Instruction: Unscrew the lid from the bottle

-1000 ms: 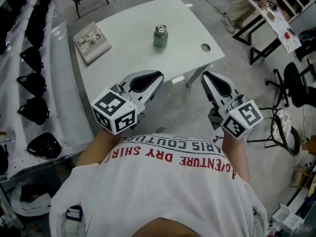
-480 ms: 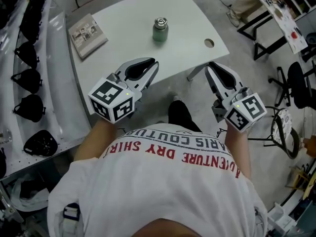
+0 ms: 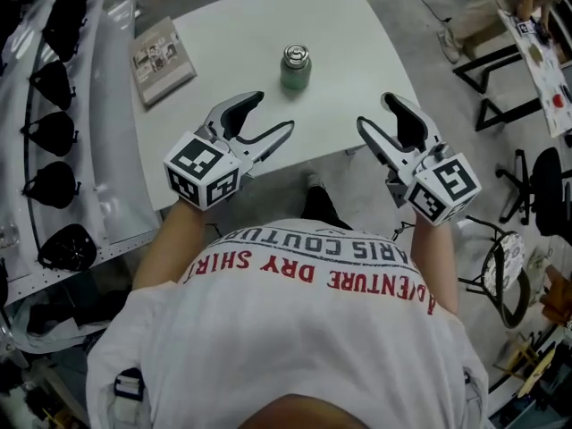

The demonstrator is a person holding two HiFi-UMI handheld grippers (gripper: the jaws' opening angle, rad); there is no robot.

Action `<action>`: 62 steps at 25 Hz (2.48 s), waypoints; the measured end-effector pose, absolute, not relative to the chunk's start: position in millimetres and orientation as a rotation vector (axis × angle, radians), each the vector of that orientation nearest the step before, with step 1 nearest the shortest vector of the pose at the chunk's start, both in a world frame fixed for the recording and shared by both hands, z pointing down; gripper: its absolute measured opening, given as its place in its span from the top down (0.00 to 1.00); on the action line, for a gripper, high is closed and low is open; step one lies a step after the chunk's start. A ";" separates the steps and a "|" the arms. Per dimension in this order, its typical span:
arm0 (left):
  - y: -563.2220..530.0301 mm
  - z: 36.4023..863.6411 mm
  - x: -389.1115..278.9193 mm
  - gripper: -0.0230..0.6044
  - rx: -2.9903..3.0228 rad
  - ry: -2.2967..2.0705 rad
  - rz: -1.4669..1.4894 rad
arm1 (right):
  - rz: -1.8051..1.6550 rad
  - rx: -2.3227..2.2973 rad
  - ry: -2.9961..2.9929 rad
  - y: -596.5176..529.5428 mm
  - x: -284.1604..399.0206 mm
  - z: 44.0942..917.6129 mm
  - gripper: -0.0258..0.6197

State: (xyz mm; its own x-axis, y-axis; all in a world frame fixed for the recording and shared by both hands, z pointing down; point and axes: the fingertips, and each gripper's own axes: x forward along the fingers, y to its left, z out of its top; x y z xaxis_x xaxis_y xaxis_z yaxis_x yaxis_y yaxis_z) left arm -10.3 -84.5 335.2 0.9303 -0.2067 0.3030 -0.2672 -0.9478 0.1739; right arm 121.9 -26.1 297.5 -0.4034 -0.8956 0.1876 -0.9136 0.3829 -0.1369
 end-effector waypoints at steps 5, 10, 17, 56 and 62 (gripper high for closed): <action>-113.8 363.2 3.2 0.40 2.856 -0.453 0.495 | 0.364 1.541 -2.578 -72.9 137.4 316.9 0.49; -137.4 386.2 10.4 0.36 2.851 -0.531 0.534 | 0.311 1.382 -2.582 -114.4 132.4 336.6 0.48; -165.4 423.4 26.9 0.35 2.844 -0.561 0.630 | 0.244 1.160 -2.600 -157.5 115.8 366.7 0.48; -209.7 481.5 80.5 0.37 2.827 -0.661 0.510 | 0.093 0.755 -2.690 -215.7 60.5 425.8 0.55; -209.9 481.5 78.3 0.38 2.842 -0.594 0.509 | 0.080 0.680 -2.688 -215.0 58.3 426.2 0.56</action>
State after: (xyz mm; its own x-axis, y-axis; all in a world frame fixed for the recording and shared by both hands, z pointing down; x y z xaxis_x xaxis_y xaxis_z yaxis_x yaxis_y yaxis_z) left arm 78.3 -209.9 481.5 0.8606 -0.3514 0.3687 -0.4179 -0.9009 0.1168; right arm 58.3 -215.0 426.2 -0.8171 -0.4488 0.3617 -0.4696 0.8822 0.0339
